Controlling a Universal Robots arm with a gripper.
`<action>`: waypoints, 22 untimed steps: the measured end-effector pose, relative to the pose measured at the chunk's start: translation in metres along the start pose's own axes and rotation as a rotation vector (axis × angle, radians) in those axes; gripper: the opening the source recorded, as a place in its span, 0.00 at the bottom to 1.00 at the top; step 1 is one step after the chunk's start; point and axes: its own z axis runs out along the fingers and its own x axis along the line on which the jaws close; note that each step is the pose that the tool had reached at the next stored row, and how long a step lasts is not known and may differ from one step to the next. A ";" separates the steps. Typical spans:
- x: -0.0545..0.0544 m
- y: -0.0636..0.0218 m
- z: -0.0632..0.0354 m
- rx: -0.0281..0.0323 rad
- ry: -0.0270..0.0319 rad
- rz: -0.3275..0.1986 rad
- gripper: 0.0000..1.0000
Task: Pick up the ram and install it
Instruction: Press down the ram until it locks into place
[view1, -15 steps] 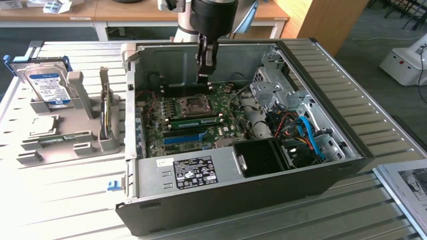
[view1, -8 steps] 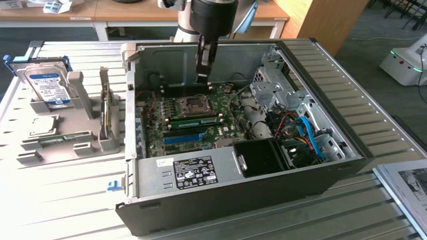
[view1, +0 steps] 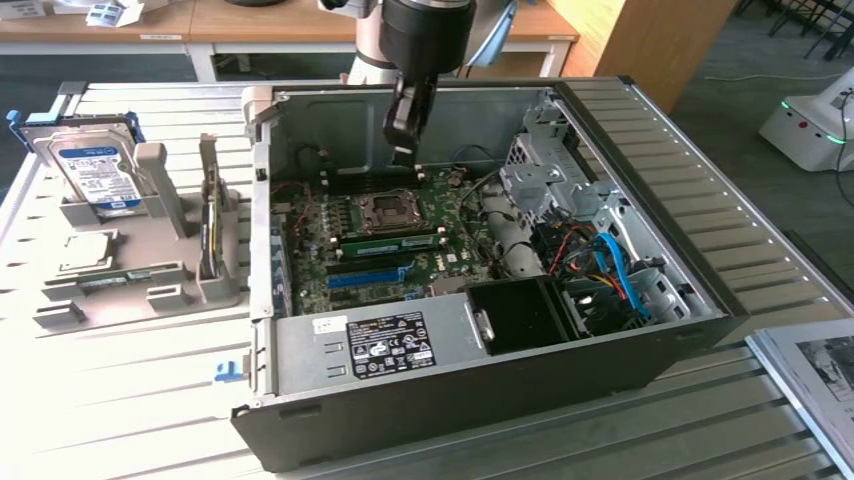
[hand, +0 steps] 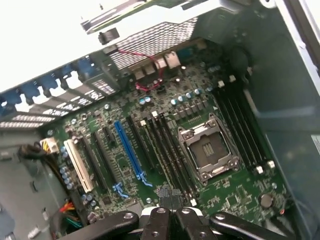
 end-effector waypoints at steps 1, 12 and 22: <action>0.000 0.0000 0.0001 0.0002 -0.0008 0.018 0.10; 0.000 0.0000 0.0012 0.0020 -0.0096 0.218 0.10; 0.000 -0.0001 0.0022 0.0036 -0.0176 0.399 0.10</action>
